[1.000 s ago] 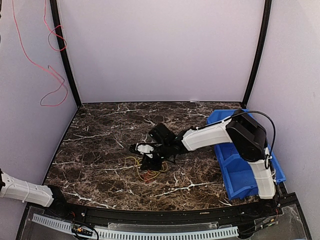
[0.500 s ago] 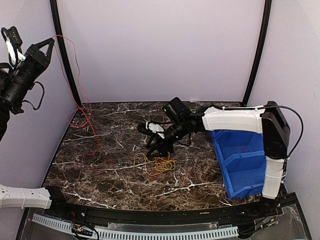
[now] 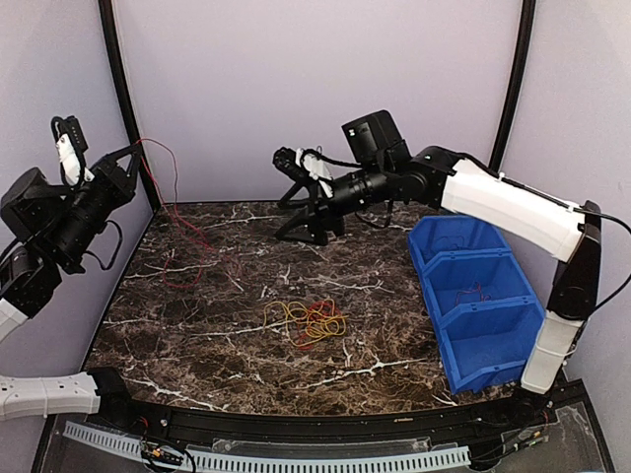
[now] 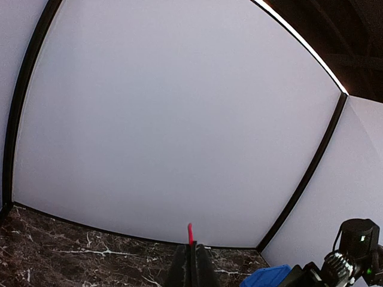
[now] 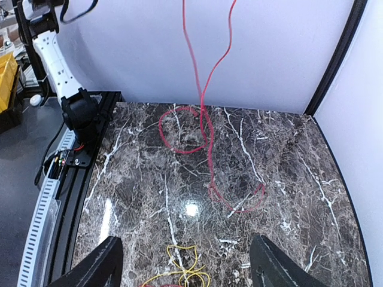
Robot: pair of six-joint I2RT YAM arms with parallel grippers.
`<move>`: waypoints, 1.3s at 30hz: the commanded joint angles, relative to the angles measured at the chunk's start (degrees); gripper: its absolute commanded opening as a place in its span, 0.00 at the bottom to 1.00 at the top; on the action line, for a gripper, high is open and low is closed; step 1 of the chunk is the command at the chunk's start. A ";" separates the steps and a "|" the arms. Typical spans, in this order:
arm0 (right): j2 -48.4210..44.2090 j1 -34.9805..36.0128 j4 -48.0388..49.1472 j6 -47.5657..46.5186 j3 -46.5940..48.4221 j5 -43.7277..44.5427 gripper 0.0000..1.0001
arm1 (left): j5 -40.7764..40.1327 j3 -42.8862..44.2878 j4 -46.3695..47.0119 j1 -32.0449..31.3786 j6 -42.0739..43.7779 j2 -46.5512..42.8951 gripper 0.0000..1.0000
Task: Untangle the cables
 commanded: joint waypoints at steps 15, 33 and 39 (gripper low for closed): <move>16.94 5.79 7.14 8.26 12.03 2.64 0.83 | 8.87 -6.54 6.89 0.00 -8.56 0.62 0.00; 28.22 8.93 10.77 11.72 20.91 2.50 0.63 | 13.41 -7.03 9.91 0.02 -19.39 -1.48 0.00; 26.61 9.00 10.88 11.06 17.61 -0.12 0.15 | 10.30 -7.10 8.12 0.03 -17.50 -3.32 0.00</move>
